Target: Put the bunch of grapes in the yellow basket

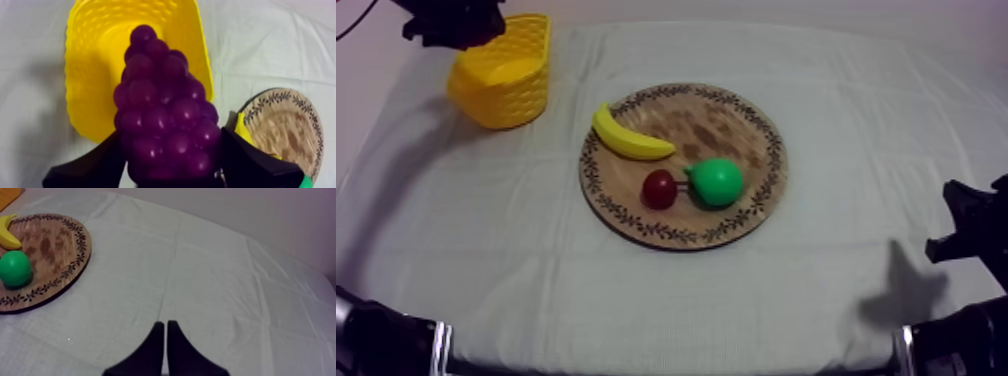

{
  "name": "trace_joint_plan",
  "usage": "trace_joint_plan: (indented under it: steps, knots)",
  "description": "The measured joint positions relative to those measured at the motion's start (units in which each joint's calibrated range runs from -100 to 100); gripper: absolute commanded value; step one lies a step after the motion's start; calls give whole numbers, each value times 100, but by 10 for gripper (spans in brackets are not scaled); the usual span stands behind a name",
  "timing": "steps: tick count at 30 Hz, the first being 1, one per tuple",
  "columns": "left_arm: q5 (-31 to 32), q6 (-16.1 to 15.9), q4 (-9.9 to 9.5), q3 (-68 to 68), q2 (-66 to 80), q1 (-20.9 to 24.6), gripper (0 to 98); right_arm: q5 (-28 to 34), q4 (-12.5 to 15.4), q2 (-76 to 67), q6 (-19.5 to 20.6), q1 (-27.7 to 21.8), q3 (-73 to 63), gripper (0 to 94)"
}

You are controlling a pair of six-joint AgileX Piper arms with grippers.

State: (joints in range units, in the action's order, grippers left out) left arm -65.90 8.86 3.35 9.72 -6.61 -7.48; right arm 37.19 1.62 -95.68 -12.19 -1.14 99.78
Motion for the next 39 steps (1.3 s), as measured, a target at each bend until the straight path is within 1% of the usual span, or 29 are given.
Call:
trace_joint_plan:
  steps: [5,13,18,21,25,28,33,39]
  knots:
    - [75,-8,43,-290,-363,66,671,0,0,0,0,0,0,5]
    - [151,-96,173,-784,-994,186,671,0,0,0,0,0,0,5]
    - [241,-141,212,-884,-1196,232,682,0,0,0,0,0,0,5]
    - [341,-179,247,-891,-1226,239,731,0,0,0,0,0,0,5]
    - [521,-221,272,-822,-1226,243,865,2,0,0,0,0,0,5]
    - [560,-187,266,-804,-1214,251,926,2,0,0,0,0,0,5]
    - [628,-168,235,-811,-1199,263,953,2,0,0,0,0,0,5]
    - [695,-186,217,-782,-1160,273,937,2,0,0,0,0,0,5]
